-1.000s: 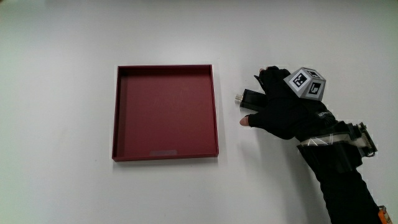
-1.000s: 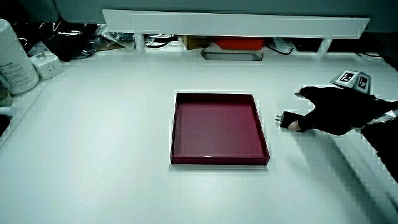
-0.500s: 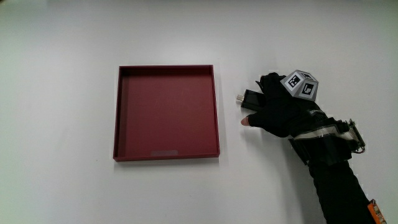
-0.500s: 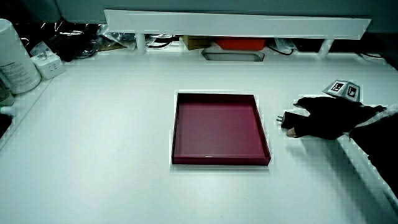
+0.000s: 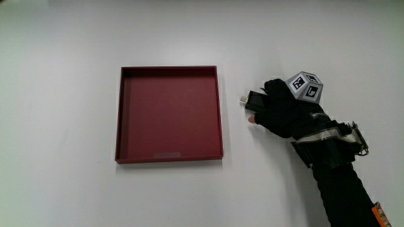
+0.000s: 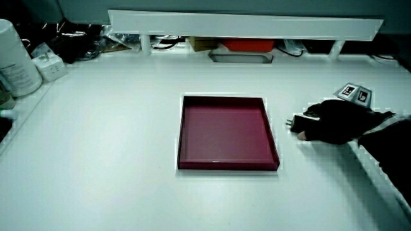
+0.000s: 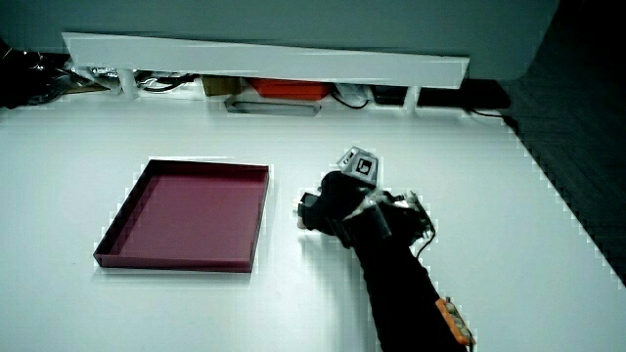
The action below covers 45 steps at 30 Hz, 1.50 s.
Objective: Pick charger from desk
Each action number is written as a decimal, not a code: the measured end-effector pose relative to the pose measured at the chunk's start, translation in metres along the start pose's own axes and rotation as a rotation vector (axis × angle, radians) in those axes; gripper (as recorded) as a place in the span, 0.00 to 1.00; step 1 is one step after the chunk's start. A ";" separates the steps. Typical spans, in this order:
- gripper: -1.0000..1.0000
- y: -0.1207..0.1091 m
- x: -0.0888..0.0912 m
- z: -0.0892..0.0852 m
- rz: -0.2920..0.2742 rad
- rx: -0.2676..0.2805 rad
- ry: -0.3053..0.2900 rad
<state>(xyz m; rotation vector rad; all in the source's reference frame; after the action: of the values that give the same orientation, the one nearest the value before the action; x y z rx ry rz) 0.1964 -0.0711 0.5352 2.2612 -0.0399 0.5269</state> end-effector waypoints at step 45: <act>1.00 -0.043 -0.076 0.026 0.276 0.195 -0.027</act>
<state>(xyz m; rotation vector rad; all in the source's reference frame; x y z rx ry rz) 0.1444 -0.0709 0.4605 2.4692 -0.3313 0.6702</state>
